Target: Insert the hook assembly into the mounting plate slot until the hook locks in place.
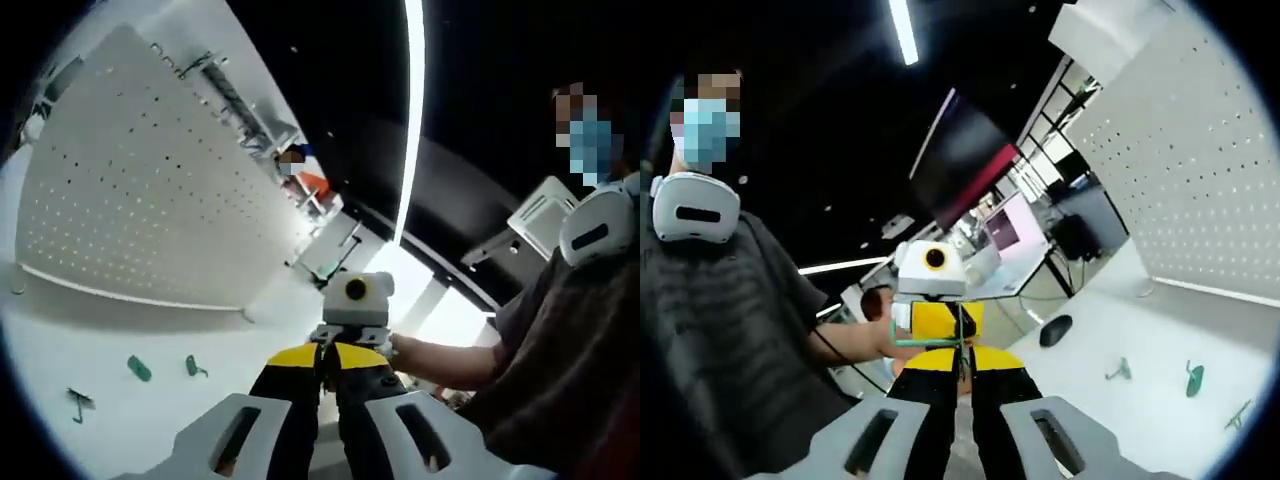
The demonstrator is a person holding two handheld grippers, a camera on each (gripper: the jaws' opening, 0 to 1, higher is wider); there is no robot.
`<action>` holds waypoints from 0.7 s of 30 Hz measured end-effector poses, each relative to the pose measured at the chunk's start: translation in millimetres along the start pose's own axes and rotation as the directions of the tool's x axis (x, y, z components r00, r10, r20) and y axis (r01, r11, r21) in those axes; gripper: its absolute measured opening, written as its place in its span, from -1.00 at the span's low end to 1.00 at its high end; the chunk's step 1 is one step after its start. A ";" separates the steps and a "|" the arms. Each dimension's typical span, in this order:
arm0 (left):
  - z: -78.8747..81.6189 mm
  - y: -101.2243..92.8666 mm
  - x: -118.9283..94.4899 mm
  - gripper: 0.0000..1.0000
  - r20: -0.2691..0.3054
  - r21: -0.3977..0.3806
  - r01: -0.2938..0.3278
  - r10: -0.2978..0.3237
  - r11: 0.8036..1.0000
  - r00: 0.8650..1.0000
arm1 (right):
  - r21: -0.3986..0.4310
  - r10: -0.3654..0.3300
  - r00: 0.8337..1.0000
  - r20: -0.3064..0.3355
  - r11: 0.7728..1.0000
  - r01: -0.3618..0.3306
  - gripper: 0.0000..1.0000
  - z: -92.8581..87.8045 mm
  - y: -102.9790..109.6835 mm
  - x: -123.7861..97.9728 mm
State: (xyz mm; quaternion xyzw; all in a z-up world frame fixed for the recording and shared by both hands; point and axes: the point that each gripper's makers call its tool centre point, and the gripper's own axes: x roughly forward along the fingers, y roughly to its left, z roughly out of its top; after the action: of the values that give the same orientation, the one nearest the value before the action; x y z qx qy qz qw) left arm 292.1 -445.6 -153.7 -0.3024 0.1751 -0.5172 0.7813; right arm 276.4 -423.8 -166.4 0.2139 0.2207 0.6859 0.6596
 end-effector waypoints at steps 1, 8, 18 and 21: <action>0.5 0.0 -0.4 -0.93 0.002 -0.002 0.000 0.000 1.000 1.000 | 0.004 0.004 1.000 0.006 1.000 -0.004 -0.95 1.1 0.5 -0.1; 0.4 2.5 -1.7 -0.95 -0.015 0.016 -0.021 0.021 1.000 1.000 | 0.001 -0.003 1.000 -0.009 1.000 0.003 -0.92 0.6 -0.3 0.8; -5.5 5.4 1.1 -0.97 -0.060 0.051 -0.047 0.050 0.998 0.997 | -0.044 -0.041 0.997 -0.058 0.998 0.039 -0.88 -6.9 -4.7 -1.3; -5.3 6.4 2.0 -0.97 -0.066 0.049 -0.052 0.055 0.997 0.996 | -0.051 -0.059 0.997 -0.059 0.997 0.056 -0.87 -6.6 -7.0 -2.5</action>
State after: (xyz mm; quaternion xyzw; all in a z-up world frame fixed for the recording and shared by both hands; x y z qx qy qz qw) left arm 294.3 -447.2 -161.8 -0.2614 0.1970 -0.5101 0.7954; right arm 278.2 -426.2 -175.8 0.1704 0.2295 0.6779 0.6773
